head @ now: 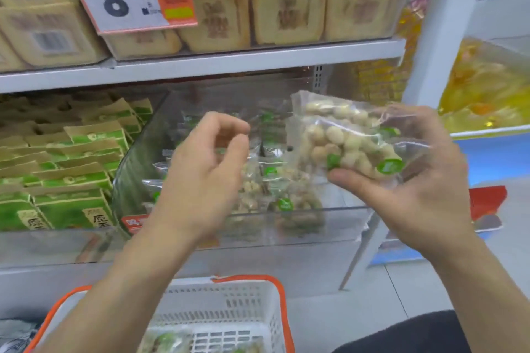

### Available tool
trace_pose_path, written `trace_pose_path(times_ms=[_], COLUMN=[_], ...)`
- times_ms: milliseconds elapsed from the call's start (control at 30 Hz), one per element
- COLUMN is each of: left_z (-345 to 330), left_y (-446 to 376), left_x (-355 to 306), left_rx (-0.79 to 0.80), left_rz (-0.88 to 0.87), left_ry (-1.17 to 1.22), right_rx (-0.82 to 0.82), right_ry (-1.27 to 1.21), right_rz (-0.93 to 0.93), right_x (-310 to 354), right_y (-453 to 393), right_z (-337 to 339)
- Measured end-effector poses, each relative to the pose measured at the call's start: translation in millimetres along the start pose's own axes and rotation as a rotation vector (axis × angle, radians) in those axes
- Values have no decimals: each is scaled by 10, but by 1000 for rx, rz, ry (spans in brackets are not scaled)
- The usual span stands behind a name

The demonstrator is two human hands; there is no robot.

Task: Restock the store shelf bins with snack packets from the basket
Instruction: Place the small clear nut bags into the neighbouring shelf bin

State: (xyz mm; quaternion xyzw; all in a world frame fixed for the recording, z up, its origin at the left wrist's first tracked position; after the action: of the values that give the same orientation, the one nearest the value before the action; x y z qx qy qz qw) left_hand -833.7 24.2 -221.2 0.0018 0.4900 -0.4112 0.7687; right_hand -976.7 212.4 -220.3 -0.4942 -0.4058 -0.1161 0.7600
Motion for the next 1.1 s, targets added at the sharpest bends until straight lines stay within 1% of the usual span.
trace_pose_path(times_ms=[67,133,233,333,433,567,700,833,933,967,1033,1100], left_z=[-341,-755,-1332,-1630,-1781,-1780,-1682,-1629,-1596,-1585,-1563,-1539], left_y=[-331,-644,-1030,-1287,-1324,-1254,-1208,-1125,-1111,-1103,-1096,-1107], left_x=[-19,79,245,253,403,542,581,666,688,705,743,775], left_rx=[108,207,341,398,512,559,599,653,660,663,661,655], left_rz=[-101,-174,-241,-305,-292,-248,-209,-278,-265,-249,-227,-203], left_ry=[-266,-474,-675,-819,-825,-871,-942,-1067,-1078,-1062,-1028,-1006], right_rx=[-99,-131,-137,-125,-106,-68,-13,182,318,348,352,355], right_ry=[15,23,31,43,72,125,232,439,690,784,905,966], right_rz=[17,3,-5,-13,-2,-19,-57,-31,-4,14,14,-55], right_x=[-76,-210,-322,-360,-368,-414,-416,-425,-541,-579,-626,-708], right_y=[-31,-53,-74,-97,-119,-152,-238,-406,-529,-573,-679,-802], right_z=[93,119,116,94,63,10,-70,-342,-506,-545,-560,-556])
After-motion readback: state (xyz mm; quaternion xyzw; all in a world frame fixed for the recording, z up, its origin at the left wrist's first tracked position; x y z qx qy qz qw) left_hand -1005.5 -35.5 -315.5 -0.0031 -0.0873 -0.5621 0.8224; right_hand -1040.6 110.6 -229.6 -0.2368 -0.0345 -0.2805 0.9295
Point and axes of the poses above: each hand's wrist, its own y-axis away from the middle knuckle, its own z-axis out of the back of the hand, x = y × z, the point moved 10 cm from there along -y, towards the middle knuckle, and after that the axes turned 5 degrees about -y, right-handed, at the moved point
